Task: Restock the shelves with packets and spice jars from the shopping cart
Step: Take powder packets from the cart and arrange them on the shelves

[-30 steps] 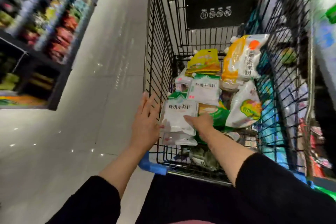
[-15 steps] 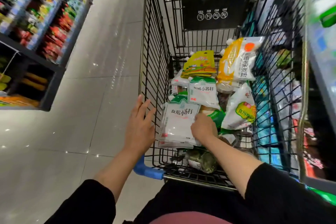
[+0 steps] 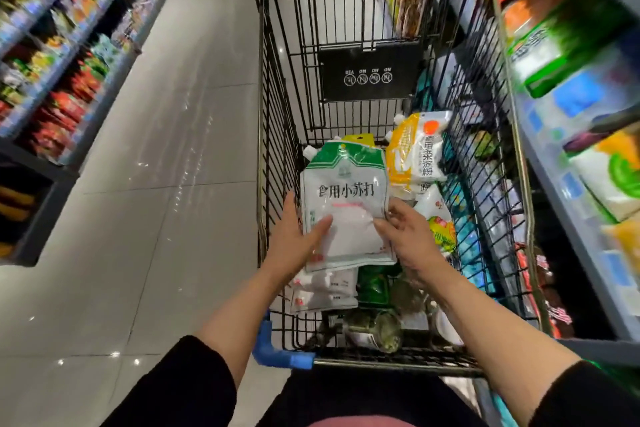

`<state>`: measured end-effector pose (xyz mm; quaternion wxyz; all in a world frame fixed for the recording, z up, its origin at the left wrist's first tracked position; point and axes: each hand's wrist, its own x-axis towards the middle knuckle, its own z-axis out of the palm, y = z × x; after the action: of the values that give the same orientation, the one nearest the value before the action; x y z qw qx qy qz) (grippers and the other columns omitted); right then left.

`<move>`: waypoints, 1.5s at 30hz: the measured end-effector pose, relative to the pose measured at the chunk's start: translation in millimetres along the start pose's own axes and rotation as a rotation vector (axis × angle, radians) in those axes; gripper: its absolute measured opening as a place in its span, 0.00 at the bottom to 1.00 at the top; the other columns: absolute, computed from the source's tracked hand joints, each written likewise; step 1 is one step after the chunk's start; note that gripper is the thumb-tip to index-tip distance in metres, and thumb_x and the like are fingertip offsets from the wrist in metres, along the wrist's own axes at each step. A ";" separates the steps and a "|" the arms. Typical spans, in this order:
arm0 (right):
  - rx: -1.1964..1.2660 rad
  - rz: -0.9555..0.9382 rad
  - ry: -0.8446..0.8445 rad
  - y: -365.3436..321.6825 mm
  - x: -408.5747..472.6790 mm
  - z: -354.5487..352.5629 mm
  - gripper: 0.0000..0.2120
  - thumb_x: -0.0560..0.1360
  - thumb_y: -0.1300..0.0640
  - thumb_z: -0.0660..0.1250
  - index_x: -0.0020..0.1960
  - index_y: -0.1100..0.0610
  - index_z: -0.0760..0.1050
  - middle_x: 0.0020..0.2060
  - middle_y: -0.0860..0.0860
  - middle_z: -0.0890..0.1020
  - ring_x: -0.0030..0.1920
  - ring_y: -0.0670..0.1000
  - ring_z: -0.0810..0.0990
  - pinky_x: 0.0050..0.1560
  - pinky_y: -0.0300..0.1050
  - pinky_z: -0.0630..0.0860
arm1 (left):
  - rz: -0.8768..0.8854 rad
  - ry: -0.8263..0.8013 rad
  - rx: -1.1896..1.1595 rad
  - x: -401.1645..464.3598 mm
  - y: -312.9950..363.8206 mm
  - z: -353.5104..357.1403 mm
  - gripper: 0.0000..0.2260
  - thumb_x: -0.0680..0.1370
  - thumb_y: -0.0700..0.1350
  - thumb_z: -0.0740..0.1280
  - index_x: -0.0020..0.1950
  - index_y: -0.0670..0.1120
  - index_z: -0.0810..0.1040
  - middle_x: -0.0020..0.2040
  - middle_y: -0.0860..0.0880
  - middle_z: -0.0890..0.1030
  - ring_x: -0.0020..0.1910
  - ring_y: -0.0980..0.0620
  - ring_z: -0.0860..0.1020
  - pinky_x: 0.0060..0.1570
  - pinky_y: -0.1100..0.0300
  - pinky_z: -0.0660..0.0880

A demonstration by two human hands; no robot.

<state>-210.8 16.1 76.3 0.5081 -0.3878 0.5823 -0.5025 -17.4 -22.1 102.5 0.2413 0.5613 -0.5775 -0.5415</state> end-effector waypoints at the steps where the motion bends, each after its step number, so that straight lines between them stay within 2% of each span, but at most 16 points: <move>1: 0.048 0.022 -0.035 2.9 3.7 2.1 0.07 0.74 0.67 0.65 0.52 0.67 0.73 0.50 0.67 0.79 0.47 0.51 0.76 0.50 0.50 0.74 | -0.056 -0.046 -0.144 4.9 1.8 -0.8 0.28 0.75 0.50 0.71 0.72 0.49 0.65 0.68 0.45 0.76 0.60 0.48 0.79 0.59 0.43 0.76; 3: 0.033 0.087 -0.091 8.7 11.2 7.5 0.10 0.74 0.62 0.66 0.52 0.66 0.71 0.50 0.67 0.79 0.46 0.53 0.77 0.51 0.57 0.77 | -0.139 -0.037 -0.302 12.7 -1.0 0.8 0.19 0.76 0.42 0.70 0.66 0.45 0.71 0.59 0.42 0.81 0.54 0.42 0.82 0.55 0.35 0.76; 6: -0.198 0.158 0.009 21.5 28.9 10.7 0.05 0.76 0.62 0.65 0.47 0.64 0.74 0.39 0.55 0.80 0.41 0.50 0.77 0.45 0.40 0.75 | -0.197 0.111 -0.271 22.6 -11.6 8.6 0.19 0.76 0.40 0.70 0.65 0.47 0.72 0.58 0.44 0.82 0.54 0.42 0.81 0.53 0.34 0.76; 7: -0.296 0.180 0.086 28.6 36.8 7.9 0.05 0.77 0.60 0.65 0.47 0.62 0.76 0.39 0.53 0.79 0.43 0.52 0.78 0.46 0.41 0.74 | -0.214 0.149 -0.244 26.3 -13.9 11.2 0.19 0.77 0.40 0.69 0.66 0.49 0.71 0.58 0.45 0.81 0.54 0.44 0.81 0.51 0.37 0.78; 11: -0.543 0.323 0.178 62.0 75.8 -12.9 0.14 0.77 0.57 0.65 0.59 0.63 0.75 0.57 0.59 0.77 0.58 0.58 0.75 0.54 0.45 0.69 | -0.279 0.241 -0.177 44.7 -29.8 16.2 0.16 0.79 0.39 0.66 0.61 0.56 0.69 0.56 0.49 0.80 0.50 0.49 0.80 0.41 0.53 0.77; 15: -0.719 0.442 0.073 95.8 117.0 -21.9 0.23 0.75 0.52 0.68 0.63 0.65 0.70 0.61 0.62 0.75 0.60 0.61 0.74 0.57 0.51 0.73 | -0.347 0.319 -0.114 59.9 -41.9 21.1 0.14 0.79 0.40 0.66 0.64 0.50 0.71 0.57 0.47 0.80 0.51 0.46 0.79 0.38 0.55 0.74; 19: -0.717 0.565 -0.005 116.5 134.0 -10.5 0.39 0.70 0.45 0.72 0.71 0.64 0.60 0.67 0.61 0.71 0.65 0.61 0.71 0.62 0.53 0.72 | -0.401 0.371 -0.140 62.2 -48.5 25.0 0.11 0.79 0.40 0.66 0.58 0.53 0.71 0.55 0.48 0.80 0.52 0.45 0.79 0.41 0.53 0.77; 23: -0.767 0.626 0.080 119.9 143.0 -9.6 0.43 0.63 0.45 0.78 0.68 0.62 0.60 0.63 0.60 0.74 0.63 0.61 0.73 0.60 0.54 0.73 | -0.448 0.387 -0.167 60.7 -51.7 22.4 0.12 0.79 0.39 0.66 0.60 0.51 0.72 0.57 0.45 0.81 0.55 0.42 0.80 0.51 0.41 0.79; 26: -0.709 0.628 0.131 117.2 144.8 -10.6 0.31 0.65 0.53 0.76 0.63 0.61 0.68 0.60 0.58 0.77 0.61 0.60 0.76 0.60 0.54 0.73 | -0.429 0.387 -0.171 60.6 -53.7 22.2 0.14 0.79 0.38 0.66 0.63 0.47 0.73 0.57 0.45 0.81 0.55 0.43 0.80 0.48 0.46 0.79; 29: -0.793 0.519 0.234 111.7 132.8 -10.5 0.15 0.72 0.60 0.66 0.59 0.59 0.75 0.57 0.60 0.79 0.57 0.62 0.77 0.54 0.50 0.75 | -0.409 0.384 -0.178 59.2 -53.9 21.9 0.14 0.79 0.38 0.66 0.63 0.47 0.73 0.57 0.46 0.81 0.54 0.45 0.81 0.44 0.49 0.80; 32: -0.723 0.437 0.256 98.8 117.8 -15.5 0.14 0.75 0.65 0.60 0.60 0.59 0.73 0.57 0.60 0.78 0.54 0.61 0.76 0.47 0.46 0.71 | -0.394 0.391 -0.175 56.7 -50.8 21.7 0.12 0.79 0.38 0.65 0.61 0.50 0.73 0.57 0.47 0.81 0.54 0.45 0.80 0.45 0.49 0.80; 34: -0.621 0.342 0.287 88.4 107.7 -18.5 0.13 0.75 0.68 0.59 0.58 0.60 0.73 0.50 0.58 0.77 0.47 0.56 0.74 0.41 0.43 0.64 | -0.380 0.386 -0.169 55.2 -48.0 22.6 0.11 0.80 0.39 0.65 0.60 0.50 0.72 0.58 0.47 0.80 0.54 0.44 0.80 0.45 0.49 0.80; 36: -0.496 0.214 0.346 77.1 95.2 -23.1 0.08 0.74 0.70 0.59 0.46 0.58 0.71 0.40 0.53 0.74 0.41 0.53 0.70 0.37 0.44 0.60 | -0.385 0.384 -0.158 53.9 -45.5 24.0 0.10 0.81 0.41 0.64 0.59 0.52 0.71 0.58 0.48 0.79 0.55 0.44 0.78 0.46 0.47 0.79; 38: -0.363 0.108 0.397 62.4 81.9 -30.2 0.14 0.72 0.72 0.59 0.37 0.54 0.65 0.32 0.49 0.69 0.35 0.50 0.66 0.33 0.44 0.58 | -0.379 0.387 -0.164 52.9 -41.7 25.5 0.09 0.81 0.42 0.63 0.58 0.54 0.70 0.57 0.49 0.78 0.54 0.44 0.77 0.44 0.48 0.79; 42: -0.156 -0.019 0.298 23.1 53.0 -43.1 0.08 0.72 0.74 0.62 0.43 0.61 0.71 0.37 0.46 0.74 0.38 0.43 0.72 0.38 0.27 0.66 | -0.340 0.341 -0.162 50.2 -30.4 31.0 0.10 0.83 0.45 0.59 0.64 0.51 0.71 0.59 0.47 0.78 0.55 0.43 0.78 0.39 0.52 0.78; 45: -0.004 -0.026 0.135 9.0 35.5 -42.8 0.10 0.72 0.75 0.64 0.47 0.62 0.72 0.41 0.47 0.77 0.42 0.43 0.77 0.41 0.32 0.71 | -0.346 0.247 -0.220 46.0 -16.8 37.0 0.13 0.83 0.51 0.57 0.67 0.54 0.70 0.62 0.48 0.78 0.57 0.42 0.79 0.42 0.47 0.80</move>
<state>-258.7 -8.1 59.4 0.4604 -0.3615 0.6110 -0.5329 -55.4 -47.1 61.3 0.2735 0.6840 -0.3763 -0.5619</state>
